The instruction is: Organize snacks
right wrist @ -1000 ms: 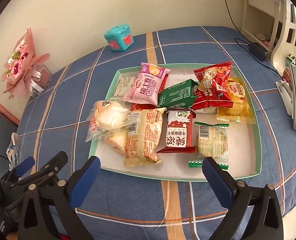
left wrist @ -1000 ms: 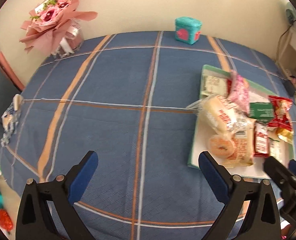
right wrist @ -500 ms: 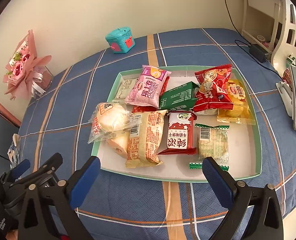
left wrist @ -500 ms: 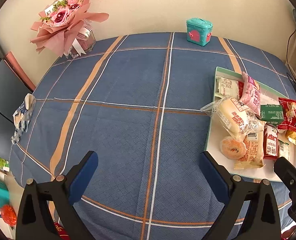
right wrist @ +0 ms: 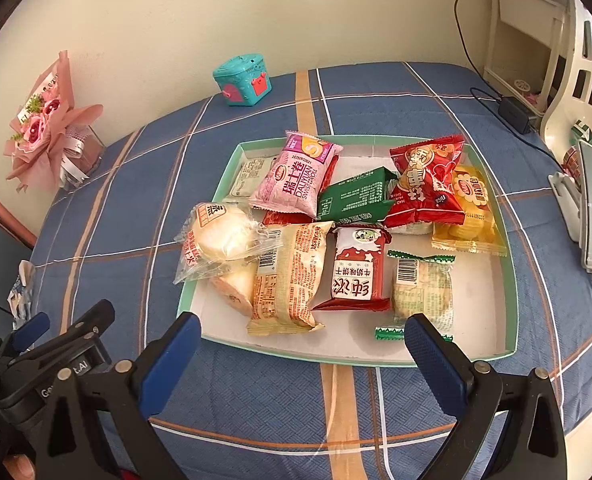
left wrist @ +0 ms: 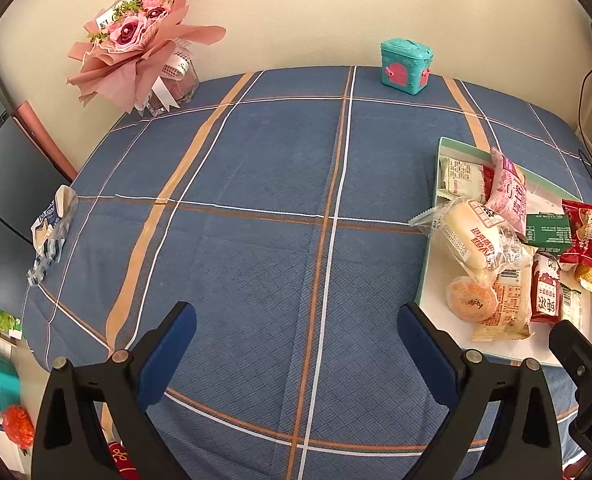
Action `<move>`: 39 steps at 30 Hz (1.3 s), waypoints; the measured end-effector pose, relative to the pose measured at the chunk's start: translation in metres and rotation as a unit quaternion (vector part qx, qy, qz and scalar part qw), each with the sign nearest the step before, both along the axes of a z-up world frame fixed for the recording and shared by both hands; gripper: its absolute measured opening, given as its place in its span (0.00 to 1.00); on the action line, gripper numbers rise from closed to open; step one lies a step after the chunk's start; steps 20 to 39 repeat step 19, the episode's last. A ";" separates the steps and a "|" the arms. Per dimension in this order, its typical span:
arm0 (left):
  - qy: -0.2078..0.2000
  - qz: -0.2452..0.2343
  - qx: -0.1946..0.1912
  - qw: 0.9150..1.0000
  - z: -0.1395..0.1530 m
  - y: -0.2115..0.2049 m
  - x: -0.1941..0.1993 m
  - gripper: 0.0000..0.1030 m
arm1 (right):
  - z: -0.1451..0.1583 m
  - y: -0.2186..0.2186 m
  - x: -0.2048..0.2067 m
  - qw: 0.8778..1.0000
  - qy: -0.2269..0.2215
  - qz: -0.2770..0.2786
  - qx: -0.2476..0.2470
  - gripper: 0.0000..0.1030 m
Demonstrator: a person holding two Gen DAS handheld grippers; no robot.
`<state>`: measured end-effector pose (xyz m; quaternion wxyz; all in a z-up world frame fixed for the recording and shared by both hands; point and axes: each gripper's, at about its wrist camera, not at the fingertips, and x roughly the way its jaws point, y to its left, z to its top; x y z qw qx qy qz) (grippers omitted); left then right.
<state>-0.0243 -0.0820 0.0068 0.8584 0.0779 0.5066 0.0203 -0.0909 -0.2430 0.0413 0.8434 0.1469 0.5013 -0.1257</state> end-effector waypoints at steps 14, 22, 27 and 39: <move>-0.003 0.004 0.005 1.000 0.001 0.001 -0.001 0.98 | -0.002 -0.001 0.000 1.000 0.005 -0.002 -0.005 1.00; -0.010 -0.002 0.006 1.000 0.003 0.000 -0.001 0.98 | -0.003 -0.001 0.000 1.000 0.008 -0.001 -0.007 1.00; -0.010 -0.002 0.006 1.000 0.003 0.000 -0.001 0.98 | -0.003 -0.001 0.000 1.000 0.008 -0.001 -0.007 1.00; -0.010 -0.002 0.006 1.000 0.003 0.000 -0.001 0.98 | -0.003 -0.001 0.000 1.000 0.008 -0.001 -0.007 1.00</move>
